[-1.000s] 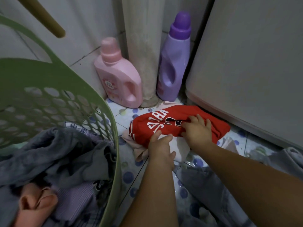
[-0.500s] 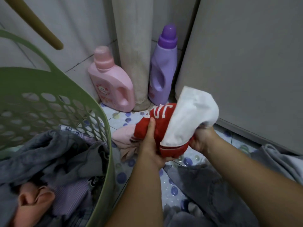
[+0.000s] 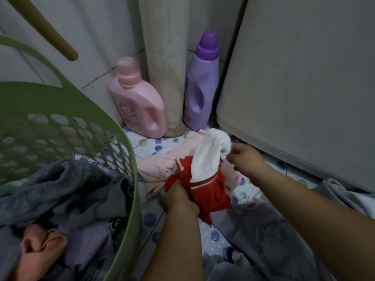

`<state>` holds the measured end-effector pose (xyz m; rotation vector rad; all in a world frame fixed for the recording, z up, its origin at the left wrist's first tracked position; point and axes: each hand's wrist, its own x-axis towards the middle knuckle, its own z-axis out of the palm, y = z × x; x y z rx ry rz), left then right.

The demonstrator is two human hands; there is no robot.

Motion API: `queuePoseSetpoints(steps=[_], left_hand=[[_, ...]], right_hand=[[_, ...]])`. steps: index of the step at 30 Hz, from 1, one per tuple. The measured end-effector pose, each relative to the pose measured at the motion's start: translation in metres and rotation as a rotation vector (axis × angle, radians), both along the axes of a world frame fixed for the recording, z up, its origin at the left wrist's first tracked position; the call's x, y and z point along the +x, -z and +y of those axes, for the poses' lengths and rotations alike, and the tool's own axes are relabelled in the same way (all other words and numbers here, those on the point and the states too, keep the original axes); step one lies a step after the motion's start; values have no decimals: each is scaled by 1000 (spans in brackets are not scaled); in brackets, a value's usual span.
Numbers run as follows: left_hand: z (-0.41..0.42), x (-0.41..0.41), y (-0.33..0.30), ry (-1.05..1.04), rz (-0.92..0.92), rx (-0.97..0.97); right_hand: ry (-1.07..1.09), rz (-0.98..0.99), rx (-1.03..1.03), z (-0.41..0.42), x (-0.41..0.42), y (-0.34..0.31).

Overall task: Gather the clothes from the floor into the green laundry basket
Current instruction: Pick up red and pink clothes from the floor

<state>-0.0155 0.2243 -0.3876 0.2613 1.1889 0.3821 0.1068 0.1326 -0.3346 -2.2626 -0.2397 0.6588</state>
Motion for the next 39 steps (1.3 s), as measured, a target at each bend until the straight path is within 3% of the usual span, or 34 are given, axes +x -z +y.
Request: queuePoseSetpoints(steps=[5, 8, 13, 16, 22, 26, 32, 36, 39], left_hand=[[6, -20, 17, -179, 139, 51], [2, -29, 29, -171, 280, 177], [0, -42, 45, -105, 416, 312], [5, -42, 49, -91, 411, 286], [2, -28, 35, -92, 371, 248], [-7, -20, 13, -94, 324, 298], [-24, -15, -46, 15, 201, 429], [-51, -17, -114, 193, 45, 637], [-66, -29, -156, 373, -22, 790]], right_hand=[[-307, -283, -368, 24, 13, 44], [-537, -452, -563, 43, 17, 64], [-679, -238, -677, 58, 5, 85], [-653, -334, -733, 53, -3, 87], [-307, -395, -365, 18, -6, 54], [-142, -272, -315, -16, -1, 19], [300, -68, 284, -62, -24, -55], [328, 179, 606, -86, -53, -97], [263, 254, 710, -93, -74, -128]])
